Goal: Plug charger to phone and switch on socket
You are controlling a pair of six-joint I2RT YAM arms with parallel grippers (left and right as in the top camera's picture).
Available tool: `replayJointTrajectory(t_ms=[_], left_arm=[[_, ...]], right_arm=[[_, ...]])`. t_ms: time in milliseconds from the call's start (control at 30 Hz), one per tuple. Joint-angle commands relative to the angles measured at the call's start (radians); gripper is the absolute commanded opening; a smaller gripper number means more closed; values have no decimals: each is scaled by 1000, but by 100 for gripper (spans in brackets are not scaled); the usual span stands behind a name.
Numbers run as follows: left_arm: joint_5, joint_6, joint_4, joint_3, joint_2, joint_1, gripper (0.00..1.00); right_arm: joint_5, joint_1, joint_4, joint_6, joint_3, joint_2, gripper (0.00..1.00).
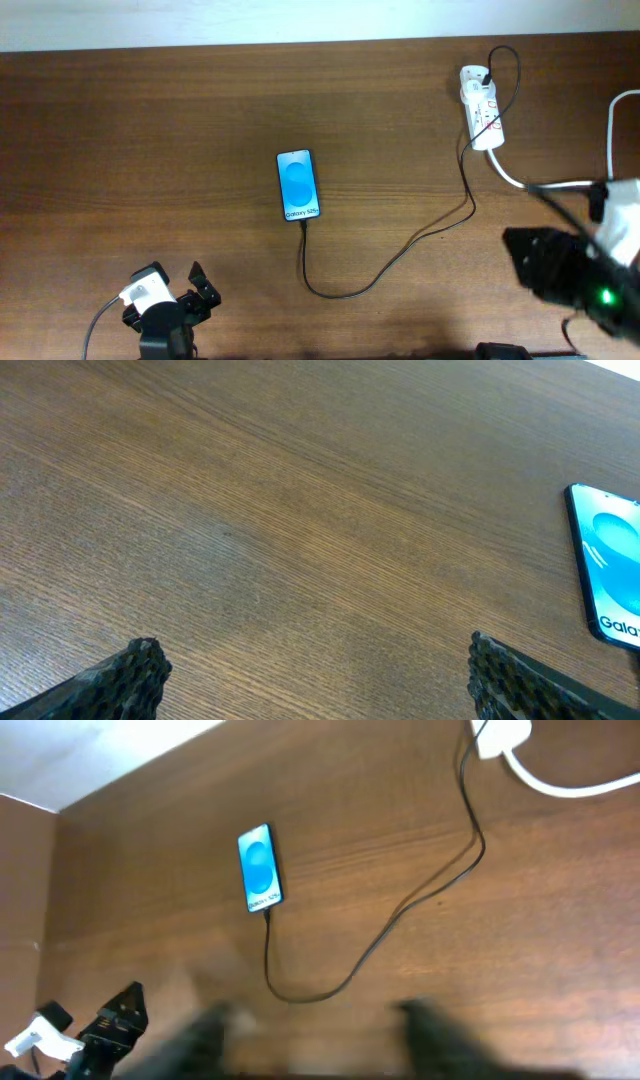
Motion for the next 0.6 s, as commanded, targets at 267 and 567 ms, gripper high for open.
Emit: replayJointTrajectory(t_ms=[267,567], left_arm=[[-11,-2,-4,-2,-4,2,99],[-10,-2,-4,-2,-4,2,99]], right_arm=[[34,3,-6,-170,-76,-95,98],[31,32,532,-169,-854,-645,98]])
